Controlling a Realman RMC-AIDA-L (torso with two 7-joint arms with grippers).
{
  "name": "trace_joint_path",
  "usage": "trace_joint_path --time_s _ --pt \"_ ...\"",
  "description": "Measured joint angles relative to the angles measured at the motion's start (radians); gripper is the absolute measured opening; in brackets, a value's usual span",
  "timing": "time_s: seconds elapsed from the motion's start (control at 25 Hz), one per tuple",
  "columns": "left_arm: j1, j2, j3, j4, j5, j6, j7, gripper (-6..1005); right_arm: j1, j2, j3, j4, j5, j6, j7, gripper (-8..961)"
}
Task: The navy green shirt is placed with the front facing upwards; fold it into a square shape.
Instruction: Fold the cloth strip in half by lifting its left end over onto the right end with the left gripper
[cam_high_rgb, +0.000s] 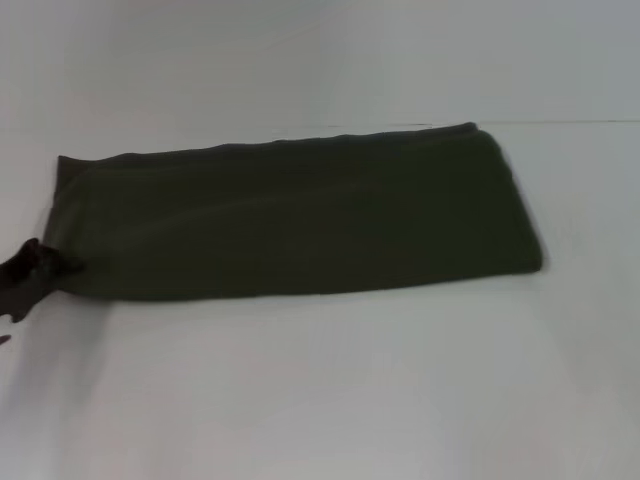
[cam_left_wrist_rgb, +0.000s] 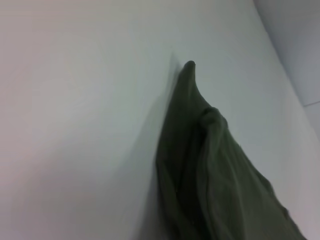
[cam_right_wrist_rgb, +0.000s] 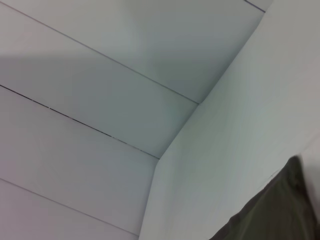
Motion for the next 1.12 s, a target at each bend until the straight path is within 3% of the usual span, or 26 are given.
trace_joint_path --time_s 0.52,0.76,0.88,1.12 --pt "0.012 0.047 -0.087 0.088 0.123 -0.054 -0.005 8 0.0 0.0 0.002 0.014 0.0 0.012 0.0 907" --pt "-0.003 0.043 -0.088 0.151 0.044 0.128 -0.01 7 0.003 0.0 0.001 0.014 -0.001 0.021 0.0 907" --pt "-0.042 0.042 -0.084 0.176 0.001 0.24 -0.021 7 0.004 0.0 0.002 0.014 -0.001 0.033 0.0 907" --pt "-0.136 0.032 -0.059 0.193 -0.021 0.316 -0.023 7 0.011 0.003 -0.007 0.014 -0.001 0.036 -0.007 906"
